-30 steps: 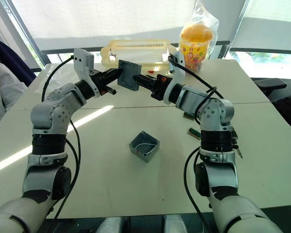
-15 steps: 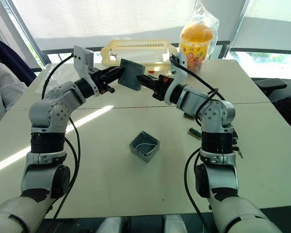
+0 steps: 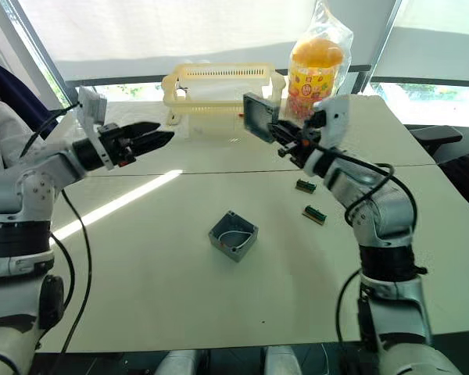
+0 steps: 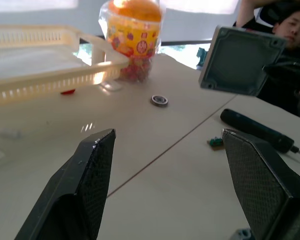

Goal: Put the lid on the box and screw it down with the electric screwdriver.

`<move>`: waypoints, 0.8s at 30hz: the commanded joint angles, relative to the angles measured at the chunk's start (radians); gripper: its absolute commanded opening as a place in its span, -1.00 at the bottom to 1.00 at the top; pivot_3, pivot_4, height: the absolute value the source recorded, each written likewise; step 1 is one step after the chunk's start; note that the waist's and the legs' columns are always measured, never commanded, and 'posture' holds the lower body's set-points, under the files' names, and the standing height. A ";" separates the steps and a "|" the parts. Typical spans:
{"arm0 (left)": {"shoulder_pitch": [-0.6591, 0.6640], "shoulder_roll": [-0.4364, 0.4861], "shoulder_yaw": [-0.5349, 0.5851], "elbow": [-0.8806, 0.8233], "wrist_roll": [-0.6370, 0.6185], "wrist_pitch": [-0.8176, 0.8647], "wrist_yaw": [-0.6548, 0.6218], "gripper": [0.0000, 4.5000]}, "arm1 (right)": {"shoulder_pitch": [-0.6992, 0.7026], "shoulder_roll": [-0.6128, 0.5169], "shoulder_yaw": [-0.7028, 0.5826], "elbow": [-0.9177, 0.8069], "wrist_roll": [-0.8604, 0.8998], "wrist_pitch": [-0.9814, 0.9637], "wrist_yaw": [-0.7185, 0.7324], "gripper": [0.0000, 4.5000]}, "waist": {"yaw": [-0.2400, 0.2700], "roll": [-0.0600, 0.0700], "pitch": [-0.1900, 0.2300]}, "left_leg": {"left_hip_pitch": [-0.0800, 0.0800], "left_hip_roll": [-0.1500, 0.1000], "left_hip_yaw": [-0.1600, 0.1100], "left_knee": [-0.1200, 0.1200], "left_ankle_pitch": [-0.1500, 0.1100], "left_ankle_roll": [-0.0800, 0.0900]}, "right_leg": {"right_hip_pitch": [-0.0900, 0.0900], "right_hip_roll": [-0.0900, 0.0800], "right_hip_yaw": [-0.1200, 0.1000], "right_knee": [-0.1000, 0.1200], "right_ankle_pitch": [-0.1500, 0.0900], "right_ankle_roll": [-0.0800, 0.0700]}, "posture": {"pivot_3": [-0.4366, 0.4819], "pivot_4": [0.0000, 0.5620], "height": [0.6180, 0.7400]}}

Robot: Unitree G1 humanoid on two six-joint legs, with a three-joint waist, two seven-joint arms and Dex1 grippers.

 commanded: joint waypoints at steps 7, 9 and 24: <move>0.028 0.229 -0.215 0.003 0.038 -0.046 -0.473 0.54 | 0.277 -0.191 0.087 -0.014 -0.498 -0.903 0.085 -0.94 | -0.016 -0.001 0.001 | 0.001 0.001 0.000 0.000 0.000 0.000 | 0.002 0.001 0.000 -0.001 0.000 0.000 | -0.05 -0.47 1.00; 0.015 0.246 -0.247 0.015 0.069 -0.073 -0.513 0.54 | 0.292 -0.194 0.092 0.017 -0.600 -1.016 0.036 -0.94 | -0.017 -0.001 0.001 | 0.003 0.001 0.000 0.000 0.000 0.000 | 0.004 0.001 0.000 -0.001 0.000 0.000 | -0.05 -0.47 1.00; -0.038 0.173 -0.289 0.050 0.123 -0.108 -0.542 0.54 | 0.241 -0.079 0.211 0.221 -0.959 -1.240 -0.184 -0.94 | -0.020 -0.002 0.001 | 0.006 0.001 0.000 0.000 0.000 0.000 | 0.007 0.001 0.000 -0.001 0.000 0.000 | -0.05 -0.47 1.00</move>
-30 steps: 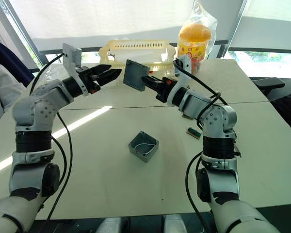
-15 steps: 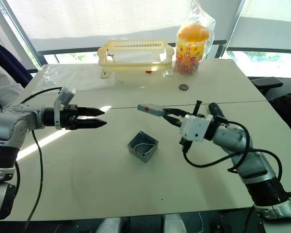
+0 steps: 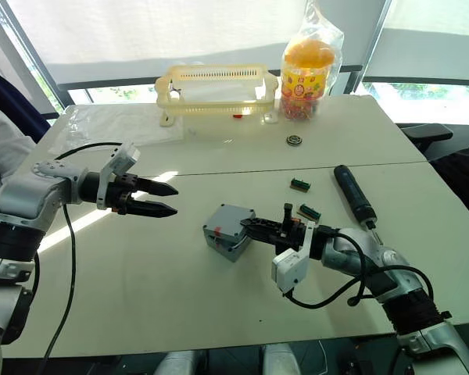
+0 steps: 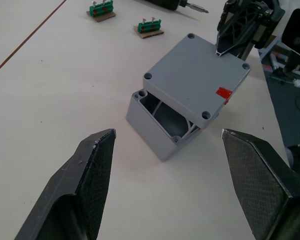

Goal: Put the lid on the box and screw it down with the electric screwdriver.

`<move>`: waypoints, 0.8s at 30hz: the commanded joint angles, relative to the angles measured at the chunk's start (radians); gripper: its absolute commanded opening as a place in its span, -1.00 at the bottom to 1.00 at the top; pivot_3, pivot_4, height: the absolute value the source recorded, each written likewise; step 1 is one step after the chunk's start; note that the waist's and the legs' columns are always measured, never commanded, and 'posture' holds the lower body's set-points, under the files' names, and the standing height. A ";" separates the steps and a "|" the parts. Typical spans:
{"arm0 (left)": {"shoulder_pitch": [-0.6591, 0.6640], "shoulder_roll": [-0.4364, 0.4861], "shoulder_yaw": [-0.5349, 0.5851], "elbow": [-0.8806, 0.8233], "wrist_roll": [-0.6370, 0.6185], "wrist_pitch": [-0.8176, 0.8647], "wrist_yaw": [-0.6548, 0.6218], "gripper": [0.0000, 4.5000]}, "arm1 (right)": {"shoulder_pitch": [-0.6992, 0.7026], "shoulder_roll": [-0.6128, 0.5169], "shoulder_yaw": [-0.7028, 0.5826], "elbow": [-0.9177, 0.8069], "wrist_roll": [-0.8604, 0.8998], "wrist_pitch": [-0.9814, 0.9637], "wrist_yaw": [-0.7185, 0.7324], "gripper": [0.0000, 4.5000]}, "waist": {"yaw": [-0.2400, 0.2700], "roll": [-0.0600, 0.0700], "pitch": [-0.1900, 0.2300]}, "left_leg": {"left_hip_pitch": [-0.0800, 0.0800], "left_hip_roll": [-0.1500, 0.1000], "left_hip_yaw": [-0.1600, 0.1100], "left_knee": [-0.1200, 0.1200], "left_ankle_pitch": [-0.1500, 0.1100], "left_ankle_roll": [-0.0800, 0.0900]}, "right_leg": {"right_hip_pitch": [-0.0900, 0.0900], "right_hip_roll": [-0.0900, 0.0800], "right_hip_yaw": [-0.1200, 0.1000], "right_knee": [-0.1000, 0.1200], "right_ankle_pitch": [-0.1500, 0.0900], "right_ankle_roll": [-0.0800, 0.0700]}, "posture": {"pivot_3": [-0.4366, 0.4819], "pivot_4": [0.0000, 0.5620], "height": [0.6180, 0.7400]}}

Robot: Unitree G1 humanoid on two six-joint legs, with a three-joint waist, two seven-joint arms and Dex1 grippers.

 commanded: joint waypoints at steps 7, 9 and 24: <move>-0.036 -0.036 0.010 -0.057 0.014 -0.022 0.016 0.54 | -0.010 0.046 0.018 -0.003 -0.104 0.086 -0.079 -0.94 | 0.003 0.000 0.000 | 0.003 0.000 0.000 0.000 0.000 0.000 | 0.004 0.000 0.000 -0.001 0.000 0.000 | -0.05 -0.47 1.00; -0.038 -0.046 0.009 -0.059 0.016 -0.020 0.022 0.54 | -0.001 0.049 0.023 -0.008 -0.113 0.101 -0.090 -0.94 | 0.002 0.000 0.000 | 0.003 0.000 0.000 0.000 0.000 0.000 | 0.004 0.000 0.000 -0.001 0.000 0.000 | -0.05 -0.47 1.00; -0.056 -0.094 0.000 -0.023 0.050 -0.053 0.023 0.54 | 0.060 0.047 0.009 -0.090 -0.123 0.147 -0.150 -0.94 | 0.001 0.000 0.000 | 0.004 0.000 -0.001 0.000 0.000 0.000 | 0.005 0.000 0.000 -0.001 0.000 0.000 | -0.05 -0.47 1.00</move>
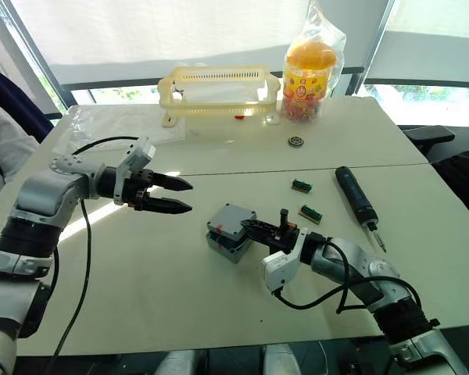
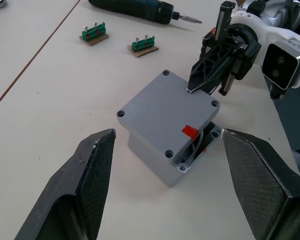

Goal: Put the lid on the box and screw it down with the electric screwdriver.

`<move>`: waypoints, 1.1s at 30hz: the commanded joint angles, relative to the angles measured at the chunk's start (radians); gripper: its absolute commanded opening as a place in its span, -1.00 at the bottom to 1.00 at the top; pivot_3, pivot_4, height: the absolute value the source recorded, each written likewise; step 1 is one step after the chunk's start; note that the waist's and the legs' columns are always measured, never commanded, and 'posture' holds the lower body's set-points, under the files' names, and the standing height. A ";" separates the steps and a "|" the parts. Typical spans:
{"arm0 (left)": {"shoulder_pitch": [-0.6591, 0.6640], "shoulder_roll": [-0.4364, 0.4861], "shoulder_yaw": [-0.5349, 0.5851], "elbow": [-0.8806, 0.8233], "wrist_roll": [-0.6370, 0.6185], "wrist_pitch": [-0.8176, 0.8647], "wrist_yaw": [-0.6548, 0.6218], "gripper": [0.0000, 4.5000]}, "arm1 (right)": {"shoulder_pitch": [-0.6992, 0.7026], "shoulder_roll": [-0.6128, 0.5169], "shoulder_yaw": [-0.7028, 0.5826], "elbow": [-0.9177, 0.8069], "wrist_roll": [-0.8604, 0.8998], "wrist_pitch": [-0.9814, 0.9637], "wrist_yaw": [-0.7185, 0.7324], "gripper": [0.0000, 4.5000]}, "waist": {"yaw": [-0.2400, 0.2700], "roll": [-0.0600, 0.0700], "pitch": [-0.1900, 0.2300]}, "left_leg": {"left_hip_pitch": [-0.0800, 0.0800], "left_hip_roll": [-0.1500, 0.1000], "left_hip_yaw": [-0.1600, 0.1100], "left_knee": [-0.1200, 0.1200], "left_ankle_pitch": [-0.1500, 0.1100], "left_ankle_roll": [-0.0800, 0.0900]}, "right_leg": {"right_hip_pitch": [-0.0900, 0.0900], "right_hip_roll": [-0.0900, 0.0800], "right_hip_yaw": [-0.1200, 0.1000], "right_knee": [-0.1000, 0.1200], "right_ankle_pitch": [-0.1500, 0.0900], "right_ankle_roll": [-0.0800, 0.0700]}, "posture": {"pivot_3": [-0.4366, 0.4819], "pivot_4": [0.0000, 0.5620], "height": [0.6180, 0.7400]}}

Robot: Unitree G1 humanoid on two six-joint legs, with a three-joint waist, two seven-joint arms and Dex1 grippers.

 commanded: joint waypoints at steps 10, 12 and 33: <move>-0.012 -0.013 0.009 -0.010 0.010 -0.016 -0.003 0.54 | 0.050 -0.015 -0.026 -0.077 -0.014 0.017 -0.073 -0.94 | 0.001 0.000 0.000 | 0.000 0.000 0.000 0.000 0.000 0.000 | 0.000 0.000 0.000 0.000 0.000 0.000 | -0.05 -0.47 1.00; -0.013 -0.017 0.007 -0.012 0.010 -0.014 -0.003 0.54 | 0.058 -0.015 -0.022 -0.081 -0.018 0.017 -0.079 -0.94 | 0.000 0.000 0.000 | 0.000 0.000 0.000 0.000 0.000 0.000 | 0.000 0.000 0.000 0.000 0.000 0.000 | -0.05 -0.47 1.00; -0.037 -0.097 -0.053 0.020 0.049 -0.074 -0.010 0.54 | 0.091 -0.003 0.004 -0.091 -0.047 0.019 -0.113 -0.94 | 0.001 0.000 0.000 | 0.001 0.000 0.000 0.001 0.000 0.000 | 0.001 0.000 0.000 0.000 0.000 0.000 | -0.05 -0.47 1.00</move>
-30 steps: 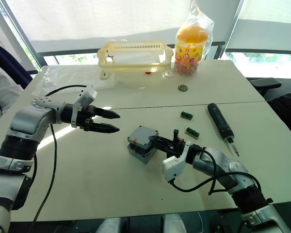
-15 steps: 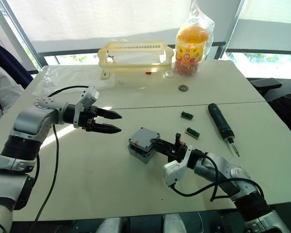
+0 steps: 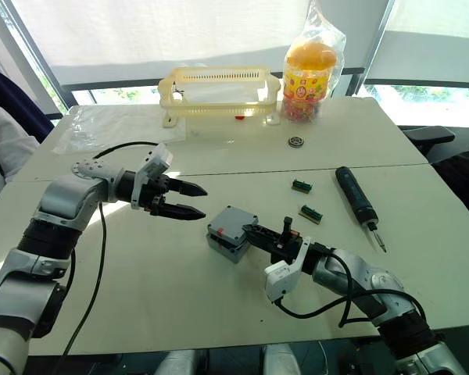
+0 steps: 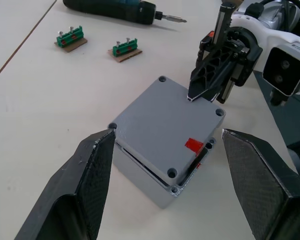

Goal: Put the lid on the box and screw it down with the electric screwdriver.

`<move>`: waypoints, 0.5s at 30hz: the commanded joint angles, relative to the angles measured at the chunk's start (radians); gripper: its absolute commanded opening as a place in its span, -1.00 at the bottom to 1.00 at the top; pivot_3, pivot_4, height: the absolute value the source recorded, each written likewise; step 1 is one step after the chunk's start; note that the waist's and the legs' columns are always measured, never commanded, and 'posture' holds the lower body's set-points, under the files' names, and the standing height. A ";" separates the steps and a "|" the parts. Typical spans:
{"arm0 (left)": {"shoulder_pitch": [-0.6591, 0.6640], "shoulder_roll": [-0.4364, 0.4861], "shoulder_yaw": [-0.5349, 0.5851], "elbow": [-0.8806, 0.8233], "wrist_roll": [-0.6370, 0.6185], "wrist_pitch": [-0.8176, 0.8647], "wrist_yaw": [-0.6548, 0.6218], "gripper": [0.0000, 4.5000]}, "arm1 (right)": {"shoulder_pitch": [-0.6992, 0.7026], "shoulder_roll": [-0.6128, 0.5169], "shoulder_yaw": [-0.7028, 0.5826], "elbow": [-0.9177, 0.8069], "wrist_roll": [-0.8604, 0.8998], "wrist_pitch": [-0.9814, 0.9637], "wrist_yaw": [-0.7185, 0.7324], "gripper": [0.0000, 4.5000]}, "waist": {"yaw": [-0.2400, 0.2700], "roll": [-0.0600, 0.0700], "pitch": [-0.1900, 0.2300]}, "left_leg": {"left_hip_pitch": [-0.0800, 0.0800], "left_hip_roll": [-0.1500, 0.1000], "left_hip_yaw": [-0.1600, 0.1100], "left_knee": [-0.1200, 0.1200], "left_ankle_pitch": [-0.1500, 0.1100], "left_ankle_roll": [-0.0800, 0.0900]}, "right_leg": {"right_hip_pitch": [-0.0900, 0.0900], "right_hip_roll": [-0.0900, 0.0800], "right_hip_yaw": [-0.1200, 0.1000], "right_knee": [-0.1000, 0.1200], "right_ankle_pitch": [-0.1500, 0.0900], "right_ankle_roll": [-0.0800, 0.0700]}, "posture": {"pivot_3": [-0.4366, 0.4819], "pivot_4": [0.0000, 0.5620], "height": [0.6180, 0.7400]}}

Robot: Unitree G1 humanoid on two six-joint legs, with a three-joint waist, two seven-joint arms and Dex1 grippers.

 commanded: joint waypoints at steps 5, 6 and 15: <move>-0.040 -0.025 -0.016 0.027 0.023 -0.050 -0.016 0.54 | 0.004 0.014 0.006 -0.046 -0.002 0.002 -0.013 -0.94 | 0.000 0.000 0.000 | 0.000 0.000 0.000 0.000 0.000 0.000 | 0.000 0.000 0.000 0.000 0.000 0.000 | -0.05 -0.47 1.00; -0.041 -0.026 -0.017 0.028 0.023 -0.051 -0.018 0.54 | 0.004 0.014 0.007 -0.046 -0.004 0.002 -0.013 -0.94 | 0.000 0.000 0.000 | 0.000 0.000 0.000 0.000 0.000 0.000 | 0.000 0.000 0.000 0.000 0.000 0.000 | -0.05 -0.47 1.00; -0.053 -0.051 -0.031 0.054 0.044 -0.078 -0.027 0.54 | 0.015 0.018 0.017 -0.043 -0.015 0.001 -0.024 -0.94 | 0.000 0.000 0.000 | 0.000 0.000 0.000 0.000 0.000 0.000 | 0.000 0.000 0.000 0.000 0.000 0.000 | -0.05 -0.47 1.00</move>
